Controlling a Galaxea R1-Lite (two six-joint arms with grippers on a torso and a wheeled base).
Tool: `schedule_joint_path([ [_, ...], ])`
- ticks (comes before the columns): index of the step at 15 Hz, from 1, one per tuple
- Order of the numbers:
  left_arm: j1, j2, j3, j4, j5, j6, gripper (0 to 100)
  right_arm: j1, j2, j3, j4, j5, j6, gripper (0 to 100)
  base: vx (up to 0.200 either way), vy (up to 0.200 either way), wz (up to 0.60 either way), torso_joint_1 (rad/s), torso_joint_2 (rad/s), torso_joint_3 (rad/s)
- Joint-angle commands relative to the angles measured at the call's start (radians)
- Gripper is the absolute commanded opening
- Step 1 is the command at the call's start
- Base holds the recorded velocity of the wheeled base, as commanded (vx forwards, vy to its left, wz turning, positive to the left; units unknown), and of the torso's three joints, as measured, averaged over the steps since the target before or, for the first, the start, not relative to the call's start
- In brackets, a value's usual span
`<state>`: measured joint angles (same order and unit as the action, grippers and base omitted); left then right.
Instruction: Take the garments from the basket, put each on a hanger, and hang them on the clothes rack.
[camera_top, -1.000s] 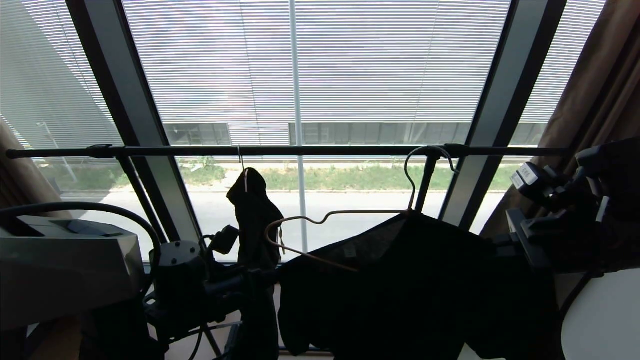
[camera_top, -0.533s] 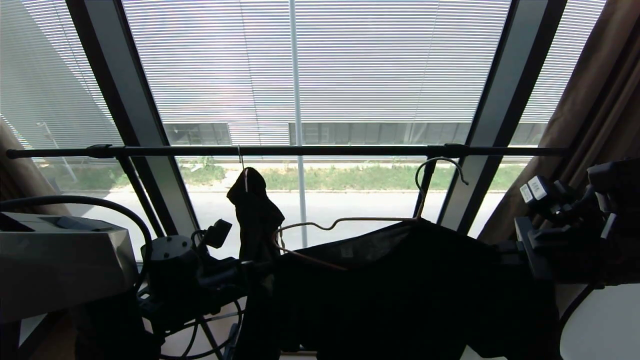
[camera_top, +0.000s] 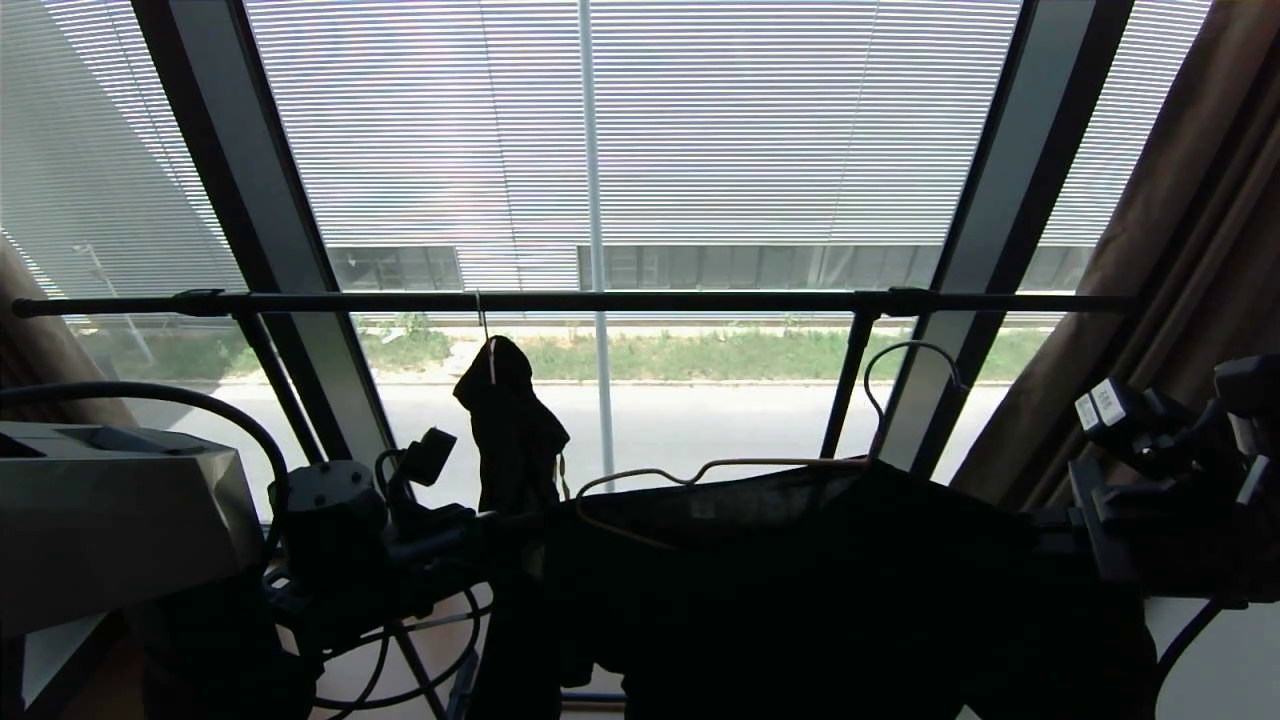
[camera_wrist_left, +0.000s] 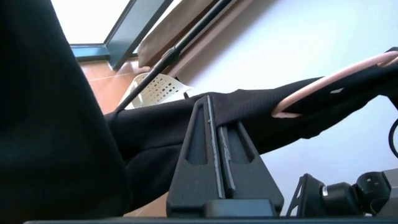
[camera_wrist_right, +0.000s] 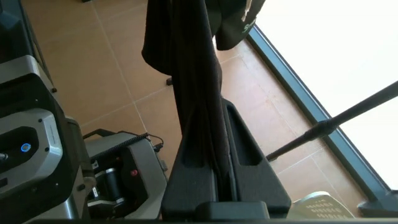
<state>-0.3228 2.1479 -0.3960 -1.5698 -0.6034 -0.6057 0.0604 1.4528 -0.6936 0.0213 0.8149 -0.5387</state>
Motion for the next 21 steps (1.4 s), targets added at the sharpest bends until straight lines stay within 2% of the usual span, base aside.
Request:
schedule_joint_path([
  [1, 0.001, -0.006, 0.000, -0.001, 0.001, 0.000, 0, -0.030, -0.012, 0.009, 0.000, 0.000, -0.003, 0, 0.000, 0.000, 0.00, 0.000, 0.00, 0.000],
  [3, -0.004, -0.011, 0.002, -0.001, 0.001, -0.002, 0, -0.053, -0.022, 0.019, -0.001, -0.002, -0.007, 0, 0.000, 0.000, 0.00, 0.000, 0.00, 0.000],
  [6, -0.025, -0.062, -0.009, -0.001, -0.003, -0.002, 0, -0.076, -0.023, 0.022, -0.027, -0.095, -0.029, 0, 0.000, 0.000, 0.00, 0.000, 0.00, 0.000],
  [7, -0.027, -0.066, -0.015, -0.001, -0.003, -0.002, 0, -0.076, -0.023, 0.025, -0.035, -0.102, -0.029, 0, 0.000, 0.000, 0.00, 0.000, 0.00, 0.000],
  [9, -0.035, -0.114, -0.080, 0.123, -0.003, -0.002, 0, -0.068, -0.022, 0.040, -0.087, -0.114, -0.033, 0, 0.000, 0.000, 0.00, 0.000, 0.00, 0.000],
  [11, -0.041, -0.158, -0.136, 0.251, -0.003, 0.003, 0, -0.068, -0.012, 0.039, -0.121, -0.164, -0.035, 0, 0.000, 0.000, 0.00, 0.000, 0.00, 0.000],
  [13, -0.041, -0.175, -0.173, 0.366, -0.003, 0.029, 0, -0.068, -0.006, 0.062, -0.231, -0.178, -0.029, 0, 0.000, 0.000, 0.00, 0.000, 0.00, 0.000],
  [16, -0.041, -0.175, -0.179, 0.438, -0.003, 0.073, 0, -0.068, 0.014, 0.157, -0.414, -0.177, -0.024, 0, 0.000, 0.000, 0.00, 0.000, 0.00, 0.000],
  [17, -0.041, -0.175, -0.181, 0.456, -0.003, 0.092, 0, -0.070, 0.029, 0.197, -0.481, -0.154, -0.018, 0, 0.000, 0.000, 0.00, 0.000, 0.00, 0.000],
  [20, -0.044, -0.178, -0.181, 0.527, -0.003, 0.132, 0, -0.094, 0.051, 0.243, -0.612, -0.118, -0.003, 0, 0.000, 0.000, 0.00, 0.000, 0.00, 0.000],
  [21, -0.044, -0.189, -0.182, 0.536, -0.003, 0.139, 0, -0.094, 0.051, 0.243, -0.616, -0.120, -0.004, 0, 0.000, 0.000, 0.00, 0.000, 0.00, 0.000],
])
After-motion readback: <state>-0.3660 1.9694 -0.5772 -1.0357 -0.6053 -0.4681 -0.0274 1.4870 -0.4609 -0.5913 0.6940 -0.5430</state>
